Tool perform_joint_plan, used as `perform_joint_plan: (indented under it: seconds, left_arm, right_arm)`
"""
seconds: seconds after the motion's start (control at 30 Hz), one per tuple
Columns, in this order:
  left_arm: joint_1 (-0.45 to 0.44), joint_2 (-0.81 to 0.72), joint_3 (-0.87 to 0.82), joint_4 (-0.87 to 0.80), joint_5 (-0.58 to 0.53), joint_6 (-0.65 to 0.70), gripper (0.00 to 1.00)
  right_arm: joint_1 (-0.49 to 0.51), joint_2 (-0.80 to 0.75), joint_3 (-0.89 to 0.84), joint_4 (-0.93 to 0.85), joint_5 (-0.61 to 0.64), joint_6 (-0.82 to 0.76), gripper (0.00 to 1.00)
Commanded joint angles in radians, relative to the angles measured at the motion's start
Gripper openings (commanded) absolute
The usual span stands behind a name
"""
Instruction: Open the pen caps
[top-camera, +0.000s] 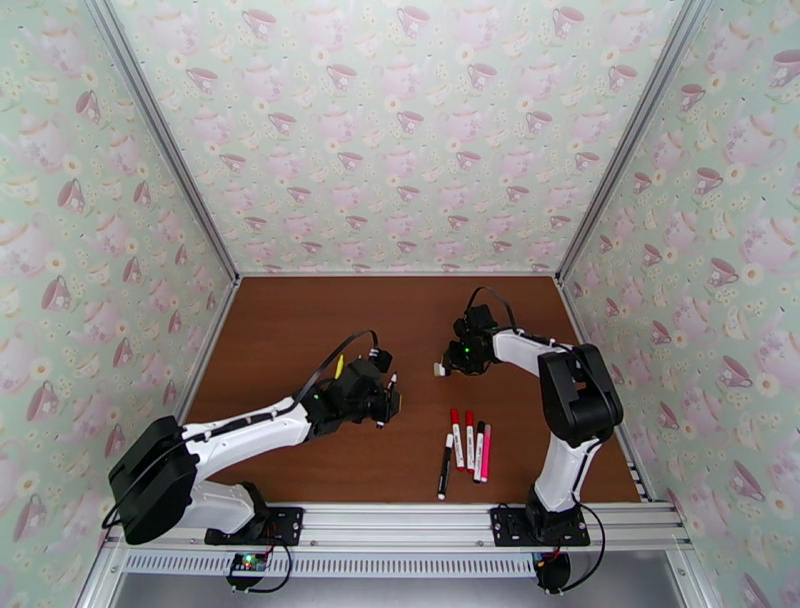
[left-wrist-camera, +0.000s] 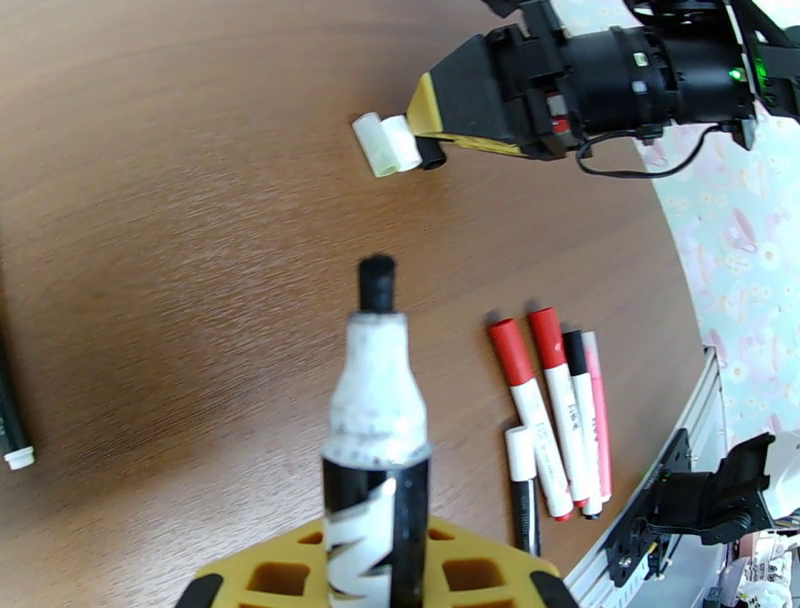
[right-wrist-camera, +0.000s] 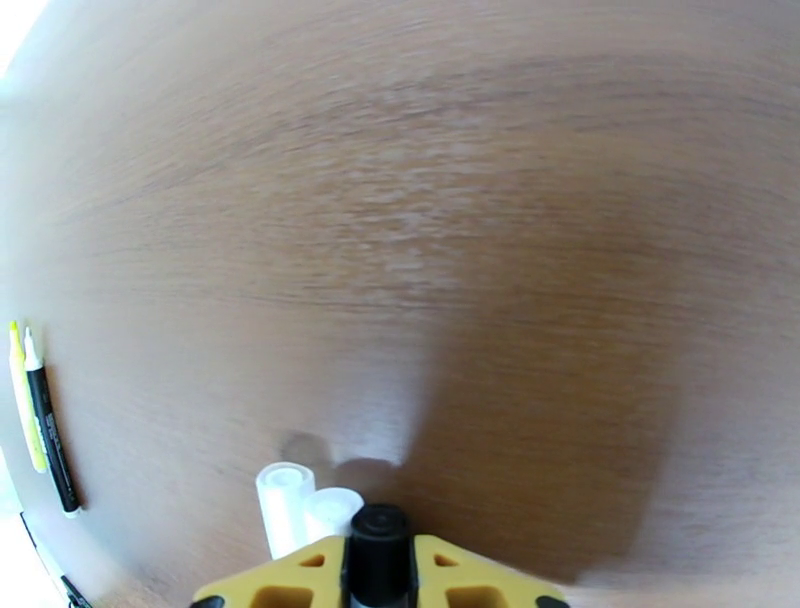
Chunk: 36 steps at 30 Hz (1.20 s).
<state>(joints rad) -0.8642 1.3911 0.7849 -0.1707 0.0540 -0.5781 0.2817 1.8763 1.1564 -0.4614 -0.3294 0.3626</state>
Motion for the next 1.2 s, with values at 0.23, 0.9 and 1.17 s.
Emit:
perform_joint_plan:
  seconds: [0.23, 0.9, 1.17]
  left_arm:
    - [0.006, 0.007, 0.047, -0.086, -0.075, -0.002, 0.18]
    - [0.011, 0.119, 0.144, -0.195, -0.232, 0.004, 0.18]
    - [0.031, 0.28, 0.29, -0.319, -0.368, 0.021, 0.18]
  right_arm:
    - [0.01, -0.037, -0.021, 0.014, -0.005, 0.016, 0.3]
    - [0.029, -0.198, -0.121, 0.048, 0.0, 0.044, 0.4]
    - [0.114, -0.347, -0.213, 0.072, -0.008, 0.062, 0.51]
